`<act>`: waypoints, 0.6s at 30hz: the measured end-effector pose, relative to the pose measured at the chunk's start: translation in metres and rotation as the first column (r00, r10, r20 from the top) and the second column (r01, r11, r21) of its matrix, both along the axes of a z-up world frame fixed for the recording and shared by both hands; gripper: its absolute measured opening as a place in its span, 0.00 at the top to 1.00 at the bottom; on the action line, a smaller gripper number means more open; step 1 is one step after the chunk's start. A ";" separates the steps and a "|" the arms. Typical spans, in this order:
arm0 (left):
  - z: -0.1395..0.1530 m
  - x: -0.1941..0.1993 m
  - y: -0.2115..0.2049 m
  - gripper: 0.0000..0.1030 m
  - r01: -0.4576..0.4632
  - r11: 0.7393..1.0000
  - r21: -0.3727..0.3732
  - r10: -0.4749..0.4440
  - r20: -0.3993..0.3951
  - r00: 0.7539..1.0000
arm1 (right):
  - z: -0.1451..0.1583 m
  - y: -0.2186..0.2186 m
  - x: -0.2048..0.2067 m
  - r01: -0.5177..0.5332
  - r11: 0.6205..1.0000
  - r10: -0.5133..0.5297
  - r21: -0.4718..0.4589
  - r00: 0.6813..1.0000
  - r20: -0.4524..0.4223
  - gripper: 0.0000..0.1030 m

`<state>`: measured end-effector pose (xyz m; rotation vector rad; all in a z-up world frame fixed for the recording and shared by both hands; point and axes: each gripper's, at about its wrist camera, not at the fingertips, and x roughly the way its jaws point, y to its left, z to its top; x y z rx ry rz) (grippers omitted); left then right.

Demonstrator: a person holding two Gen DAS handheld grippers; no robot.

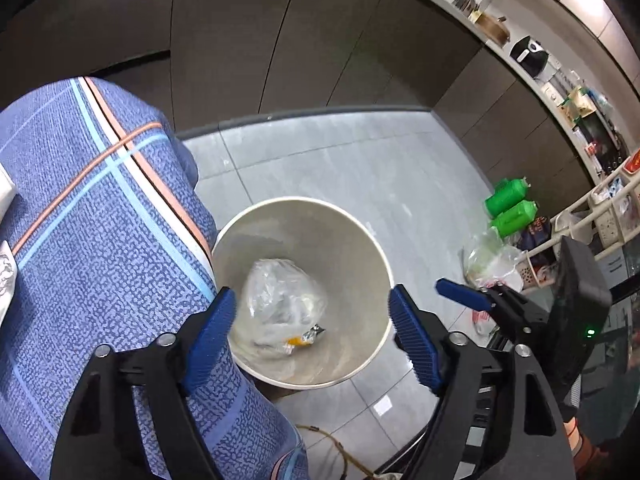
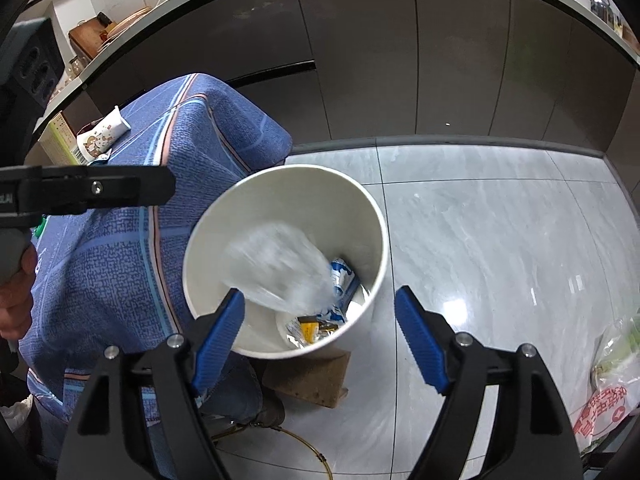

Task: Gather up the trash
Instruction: 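Move both open tools back over the table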

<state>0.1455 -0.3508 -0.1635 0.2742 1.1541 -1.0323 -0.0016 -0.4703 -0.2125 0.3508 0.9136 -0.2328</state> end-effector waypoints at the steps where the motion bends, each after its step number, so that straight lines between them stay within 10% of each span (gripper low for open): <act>1: 0.000 0.000 -0.001 0.21 0.006 1.000 0.001 -0.006 -0.002 1.000 | 0.000 -0.001 -0.002 0.006 1.000 -0.006 0.004 1.000 0.001 0.24; 18: 0.054 -0.004 0.044 0.08 -0.146 0.982 -0.118 0.155 0.077 0.985 | 0.021 0.006 -0.007 0.001 1.000 -0.003 0.023 0.998 0.057 0.19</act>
